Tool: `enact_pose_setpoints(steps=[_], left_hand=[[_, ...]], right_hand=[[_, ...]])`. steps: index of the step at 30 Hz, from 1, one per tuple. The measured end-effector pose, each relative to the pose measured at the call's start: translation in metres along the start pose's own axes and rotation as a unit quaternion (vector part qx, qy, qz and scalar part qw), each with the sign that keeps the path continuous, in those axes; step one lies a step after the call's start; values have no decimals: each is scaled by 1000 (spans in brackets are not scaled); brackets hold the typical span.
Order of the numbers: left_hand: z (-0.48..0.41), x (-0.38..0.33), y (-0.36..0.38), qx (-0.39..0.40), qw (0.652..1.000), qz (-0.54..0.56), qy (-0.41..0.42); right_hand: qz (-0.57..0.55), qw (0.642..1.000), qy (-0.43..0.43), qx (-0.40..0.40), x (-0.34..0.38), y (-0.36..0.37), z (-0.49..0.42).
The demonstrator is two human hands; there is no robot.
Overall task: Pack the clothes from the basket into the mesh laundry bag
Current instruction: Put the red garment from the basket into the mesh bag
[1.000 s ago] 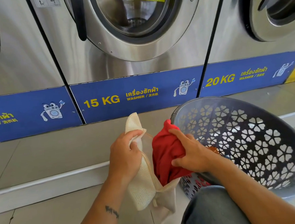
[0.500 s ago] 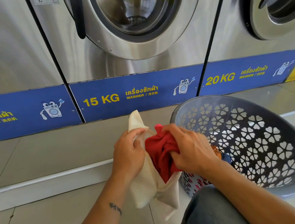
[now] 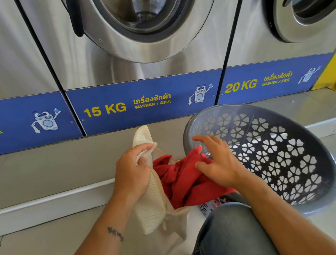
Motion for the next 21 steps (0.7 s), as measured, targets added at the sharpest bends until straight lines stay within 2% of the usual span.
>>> enact_pose_setpoints(steps=[2,3,5,6,8,11,14,16,18,21], left_hand=[[-1,1,2,3,1000,-5,6],[-1,2,4,4,1000,-7,9],[-1,2,6,4,1000,-10,13],[-1,3,7,5,1000,-10,14],[-1,2,8,8,1000,-11,15],[-1,3,10,11,1000,-18,18],[-2,2,10,18,999,-21,17],[-2,-1,8,21,1000,1,9],[-1,-6,4,23,999,31,-5],[-1,-15,0,29,995,92,5]], right_hand=[[-105,986,103,78,-15,1,1],[-174,966,144,122,-21,4,1],[-248,937,178,171,-24,4,3],[-249,938,171,171,-24,4,2],[-189,961,144,143,-21,4,1],[-6,993,90,76,-13,4,1],[94,995,2,-43,15,-1,6],[90,988,-54,-111,37,-2,7],[55,988,-72,-121,56,1,7],[93,989,-96,-57,68,13,5]])
Point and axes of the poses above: each hand's wrist, its own z-axis away from the middle knuckle, its own y-axis out of the palm, x = y × z, the point moved 1 cm from there along -z, towards the middle knuckle, and after that the axes turned 2 degrees about y, right-handed, at the moved point
